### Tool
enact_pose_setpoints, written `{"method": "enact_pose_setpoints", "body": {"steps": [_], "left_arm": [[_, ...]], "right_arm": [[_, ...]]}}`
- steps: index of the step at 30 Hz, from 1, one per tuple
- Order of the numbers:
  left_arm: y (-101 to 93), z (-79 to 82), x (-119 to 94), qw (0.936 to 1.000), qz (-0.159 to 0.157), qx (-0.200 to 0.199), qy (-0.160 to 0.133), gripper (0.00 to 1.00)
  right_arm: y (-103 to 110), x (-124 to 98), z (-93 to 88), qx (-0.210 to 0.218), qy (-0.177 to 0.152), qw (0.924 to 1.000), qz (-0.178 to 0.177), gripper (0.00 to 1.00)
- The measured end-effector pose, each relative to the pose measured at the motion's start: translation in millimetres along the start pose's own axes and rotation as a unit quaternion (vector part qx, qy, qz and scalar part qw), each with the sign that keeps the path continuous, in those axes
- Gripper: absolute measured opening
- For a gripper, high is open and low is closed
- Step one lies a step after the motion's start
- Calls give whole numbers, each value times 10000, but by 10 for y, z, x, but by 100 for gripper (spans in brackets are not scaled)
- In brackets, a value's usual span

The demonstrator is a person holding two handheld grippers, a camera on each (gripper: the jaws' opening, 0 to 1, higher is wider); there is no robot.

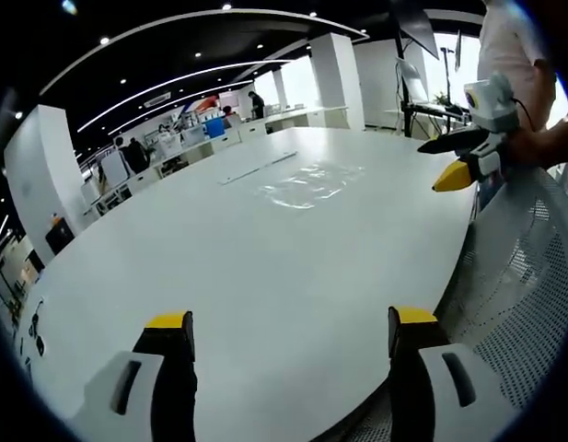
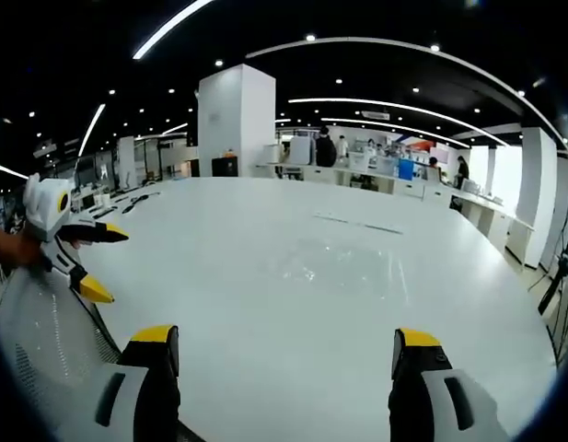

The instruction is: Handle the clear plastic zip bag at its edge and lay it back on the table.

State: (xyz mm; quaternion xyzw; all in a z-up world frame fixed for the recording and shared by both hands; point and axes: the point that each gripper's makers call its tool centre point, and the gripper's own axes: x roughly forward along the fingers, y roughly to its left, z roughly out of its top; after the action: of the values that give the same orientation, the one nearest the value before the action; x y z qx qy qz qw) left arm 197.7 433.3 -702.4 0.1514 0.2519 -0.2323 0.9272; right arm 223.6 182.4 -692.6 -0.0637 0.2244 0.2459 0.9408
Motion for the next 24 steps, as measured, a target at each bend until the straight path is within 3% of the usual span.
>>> {"method": "enact_pose_setpoints", "body": {"steps": [24], "left_arm": [[4,-26,16,9999,-98,88,-60,85]], "right_arm": [[11,9,-58,-213,151,9997,-27,96]]}}
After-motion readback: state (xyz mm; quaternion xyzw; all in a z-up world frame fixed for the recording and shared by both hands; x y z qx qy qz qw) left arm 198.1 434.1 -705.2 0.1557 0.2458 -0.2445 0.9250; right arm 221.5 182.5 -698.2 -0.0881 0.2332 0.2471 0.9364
